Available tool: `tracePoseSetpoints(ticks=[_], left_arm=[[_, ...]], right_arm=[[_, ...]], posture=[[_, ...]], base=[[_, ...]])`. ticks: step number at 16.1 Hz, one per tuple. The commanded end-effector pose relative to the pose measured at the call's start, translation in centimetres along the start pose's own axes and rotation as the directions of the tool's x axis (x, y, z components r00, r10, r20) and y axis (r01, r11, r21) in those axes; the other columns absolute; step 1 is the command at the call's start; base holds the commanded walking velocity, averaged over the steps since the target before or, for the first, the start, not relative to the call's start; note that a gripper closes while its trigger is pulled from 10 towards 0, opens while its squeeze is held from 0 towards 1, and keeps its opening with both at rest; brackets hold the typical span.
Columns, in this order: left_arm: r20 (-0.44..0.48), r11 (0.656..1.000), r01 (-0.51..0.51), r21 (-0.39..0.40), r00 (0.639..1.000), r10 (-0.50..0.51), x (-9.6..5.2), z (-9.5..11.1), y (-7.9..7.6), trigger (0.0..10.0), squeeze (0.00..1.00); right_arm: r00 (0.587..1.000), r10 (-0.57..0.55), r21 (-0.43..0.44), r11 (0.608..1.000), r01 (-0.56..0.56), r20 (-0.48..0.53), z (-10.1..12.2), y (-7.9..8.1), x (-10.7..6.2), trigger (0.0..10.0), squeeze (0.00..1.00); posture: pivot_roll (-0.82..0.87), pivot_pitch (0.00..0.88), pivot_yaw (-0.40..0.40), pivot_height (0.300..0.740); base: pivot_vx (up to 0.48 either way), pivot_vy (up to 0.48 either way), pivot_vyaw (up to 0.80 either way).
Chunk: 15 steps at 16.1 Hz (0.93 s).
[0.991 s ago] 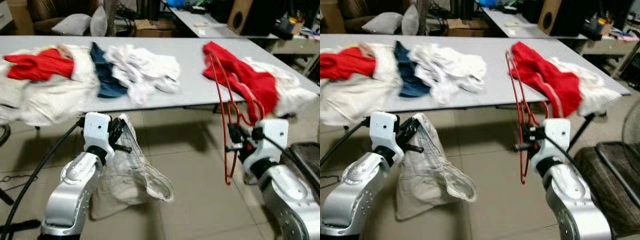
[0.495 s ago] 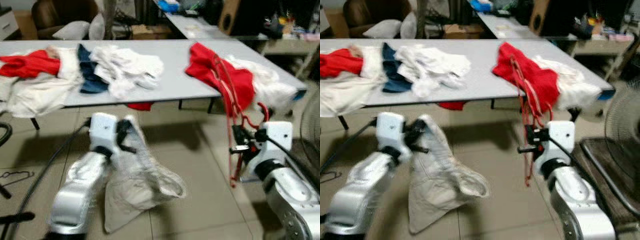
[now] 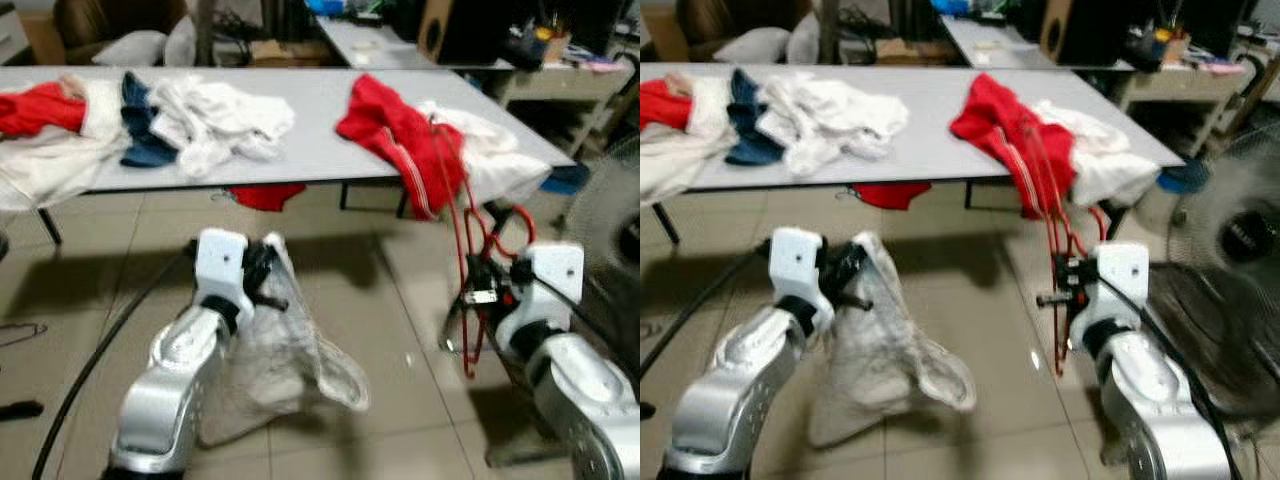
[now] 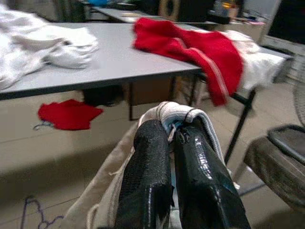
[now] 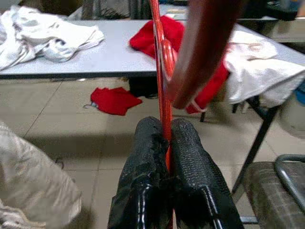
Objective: Hang hanger
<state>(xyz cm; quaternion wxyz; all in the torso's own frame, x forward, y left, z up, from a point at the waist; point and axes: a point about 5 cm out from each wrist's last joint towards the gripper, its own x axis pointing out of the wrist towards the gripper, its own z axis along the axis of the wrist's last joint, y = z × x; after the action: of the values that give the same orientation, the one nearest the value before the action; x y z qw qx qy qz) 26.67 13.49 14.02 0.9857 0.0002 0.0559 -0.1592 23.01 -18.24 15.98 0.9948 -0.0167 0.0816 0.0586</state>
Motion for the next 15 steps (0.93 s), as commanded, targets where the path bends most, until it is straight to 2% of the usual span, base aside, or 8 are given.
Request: tracePoseSetpoints(ticks=[1, 5, 9, 15], left_arm=[[0.108, 0.999, 0.007, 0.037, 0.994, -0.011, 0.3, 2.2, 0.3, 10.0, 0.0], [0.12, 0.999, 0.04, 0.028, 0.992, -0.043, 1.3, 2.7, -0.1, 10.0, 0.0], [0.129, 0.998, 0.065, 0.022, 0.989, -0.067, 2.0, 2.9, -0.2, 10.0, 0.0], [0.141, 0.999, 0.046, 0.018, 0.989, -0.048, 2.0, 2.9, 0.1, 10.0, 0.0]], right_arm=[[1.0, -0.011, 0.009, 1.0, 0.011, -0.003, 0.1, -0.1, 0.0, 10.0, 0.0], [0.999, -0.052, -0.009, 0.999, 0.052, 0.004, 0.1, -1.1, -0.4, 10.0, 0.0], [0.998, -0.061, -0.014, 0.998, 0.061, 0.007, 0.0, -1.0, -0.7, 10.0, 0.0], [0.999, -0.05, -0.036, 0.998, 0.05, 0.008, 0.1, -1.4, -0.6, 10.0, 0.0]], posture=[[-0.13, 0.0, -0.042, 0.74], [-0.14, 0.0, -0.008, 0.74], [-0.15, 0.0, 0.006, 0.74], [-0.15, 0.0, -0.009, 0.74]], base=[[0.0, 0.0, -0.8], [0.201, 0.0, -0.75], [0.33, 0.0, 0.0], [0.369, 0.0, -0.1]])
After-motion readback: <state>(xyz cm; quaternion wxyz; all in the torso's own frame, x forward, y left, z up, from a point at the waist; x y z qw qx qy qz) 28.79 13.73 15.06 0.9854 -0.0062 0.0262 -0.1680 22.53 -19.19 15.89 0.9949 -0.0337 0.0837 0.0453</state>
